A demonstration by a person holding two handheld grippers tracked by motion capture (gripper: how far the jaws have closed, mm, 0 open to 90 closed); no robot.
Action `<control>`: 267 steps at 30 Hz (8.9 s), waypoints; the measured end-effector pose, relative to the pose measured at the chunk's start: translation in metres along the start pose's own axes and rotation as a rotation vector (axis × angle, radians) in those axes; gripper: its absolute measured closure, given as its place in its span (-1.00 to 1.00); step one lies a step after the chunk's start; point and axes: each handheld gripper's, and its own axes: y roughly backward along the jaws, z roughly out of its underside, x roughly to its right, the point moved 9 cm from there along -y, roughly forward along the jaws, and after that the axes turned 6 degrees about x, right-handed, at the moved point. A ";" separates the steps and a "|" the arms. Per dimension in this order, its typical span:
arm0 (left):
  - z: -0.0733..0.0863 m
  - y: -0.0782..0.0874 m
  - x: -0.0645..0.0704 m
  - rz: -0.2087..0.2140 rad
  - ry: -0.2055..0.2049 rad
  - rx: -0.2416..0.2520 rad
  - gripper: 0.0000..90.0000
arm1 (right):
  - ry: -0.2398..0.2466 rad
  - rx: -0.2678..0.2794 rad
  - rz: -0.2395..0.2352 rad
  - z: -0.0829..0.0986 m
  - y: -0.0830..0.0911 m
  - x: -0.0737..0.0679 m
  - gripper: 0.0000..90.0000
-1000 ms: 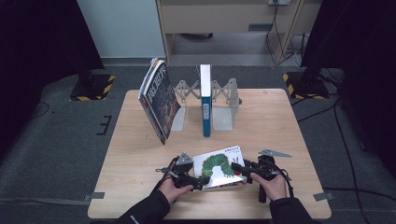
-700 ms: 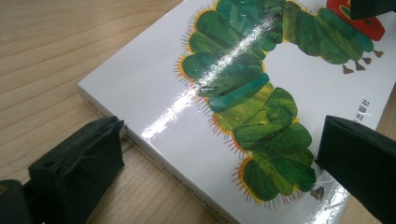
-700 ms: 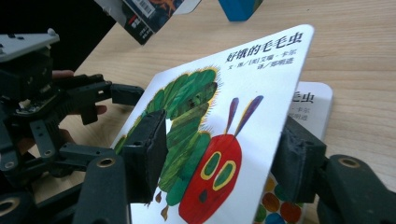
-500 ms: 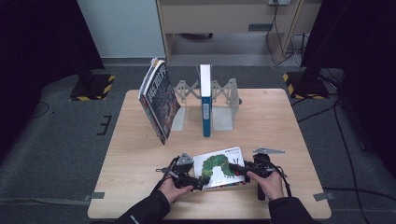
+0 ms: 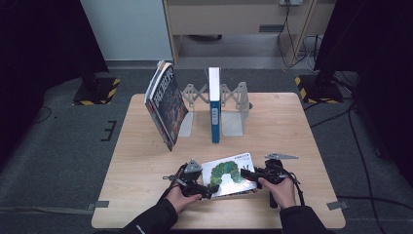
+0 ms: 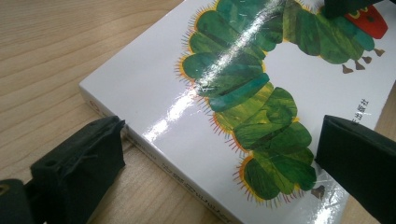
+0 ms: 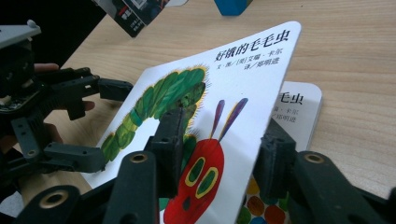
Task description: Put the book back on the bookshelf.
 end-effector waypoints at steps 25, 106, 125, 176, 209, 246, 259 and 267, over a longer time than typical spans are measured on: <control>-0.008 0.010 0.000 0.027 0.046 0.000 -0.76 | 0.050 0.149 -0.141 -0.031 0.018 -0.026 0.82; -0.006 0.000 -0.005 0.067 0.092 0.054 -0.49 | 0.170 -0.011 0.101 -0.001 -0.003 0.003 -0.14; -0.006 0.001 -0.007 0.063 0.089 0.052 -0.36 | 0.147 -0.088 0.196 0.013 -0.004 0.025 -0.31; -0.005 0.005 -0.005 0.121 0.151 0.065 -0.34 | 0.122 -0.077 0.090 0.011 -0.007 0.007 0.01; -0.026 0.021 0.021 0.224 0.158 0.101 0.47 | 0.135 0.041 0.078 -0.010 0.004 0.009 -0.05; -0.072 0.058 0.018 0.127 0.148 0.190 0.65 | 0.263 -0.087 0.404 -0.003 0.032 0.073 -0.56; -0.107 0.075 0.002 0.044 0.125 0.290 0.65 | 0.290 -0.153 0.446 0.008 0.031 0.085 -0.68; -0.124 0.071 -0.003 -0.001 0.113 0.319 0.65 | 0.294 -0.129 0.458 0.009 0.028 0.087 -0.84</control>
